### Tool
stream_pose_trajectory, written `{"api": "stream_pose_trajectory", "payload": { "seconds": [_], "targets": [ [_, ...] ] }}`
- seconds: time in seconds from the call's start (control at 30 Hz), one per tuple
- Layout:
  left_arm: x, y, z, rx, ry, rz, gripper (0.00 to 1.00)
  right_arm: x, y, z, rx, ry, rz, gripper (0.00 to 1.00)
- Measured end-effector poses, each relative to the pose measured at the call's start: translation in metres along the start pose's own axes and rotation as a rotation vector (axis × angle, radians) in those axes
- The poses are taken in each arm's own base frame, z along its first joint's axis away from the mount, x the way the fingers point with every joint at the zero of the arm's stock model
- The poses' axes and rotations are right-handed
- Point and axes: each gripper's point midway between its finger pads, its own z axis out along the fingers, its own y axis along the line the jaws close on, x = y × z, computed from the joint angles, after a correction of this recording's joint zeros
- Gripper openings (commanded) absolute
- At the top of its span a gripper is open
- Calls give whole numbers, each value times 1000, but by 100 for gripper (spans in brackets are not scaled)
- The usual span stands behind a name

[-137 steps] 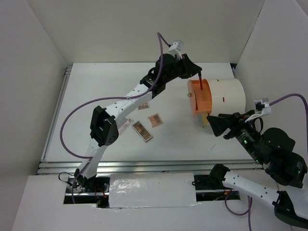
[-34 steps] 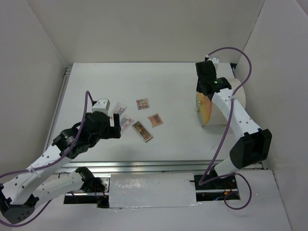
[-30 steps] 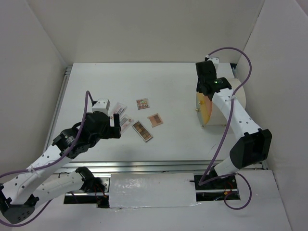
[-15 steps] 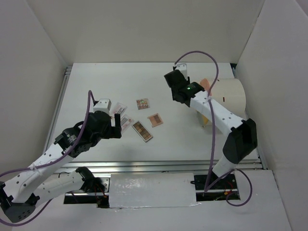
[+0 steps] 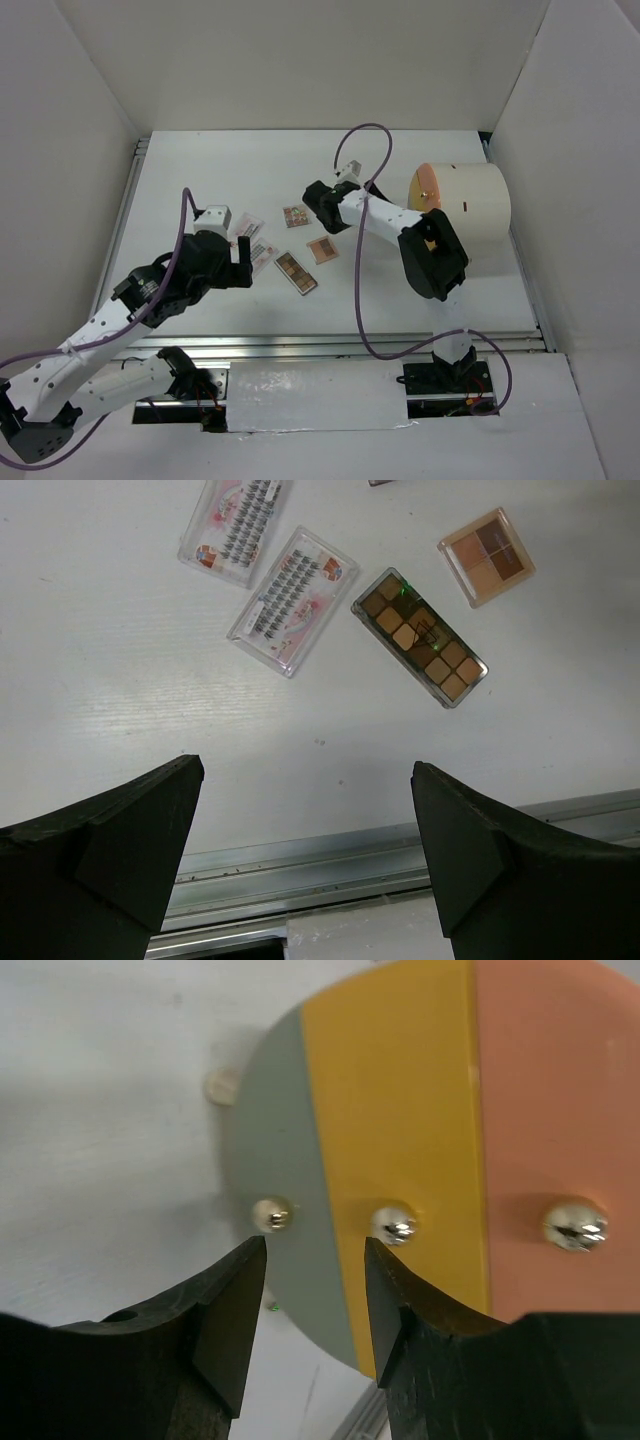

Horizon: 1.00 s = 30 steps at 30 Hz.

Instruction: Organize the makeup

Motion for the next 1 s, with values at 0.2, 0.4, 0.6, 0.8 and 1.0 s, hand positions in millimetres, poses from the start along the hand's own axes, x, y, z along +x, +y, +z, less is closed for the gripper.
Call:
{"api": "stream_pose_trajectory", "payload": {
  "seconds": [0.2,0.4,0.6,0.8,1.0],
  "targets": [
    [-1,-2,-1,11,-6,-4,99,-2,-31,-2,150,-25,29,55],
    [-2,-2,-2,20,-7,-4,99,9,-28,6,196,-10,34,55],
    [-4,-4,-7,45,-23,-11,99,20,-35,24,228,33,90,55],
    [-3,-6,-7,58,-16,-2,99,30,-37,33,243,58,90,53],
    [-3,-7,-9,69,-22,4,100,31,-41,33,258,53,79,40]
  ]
}}
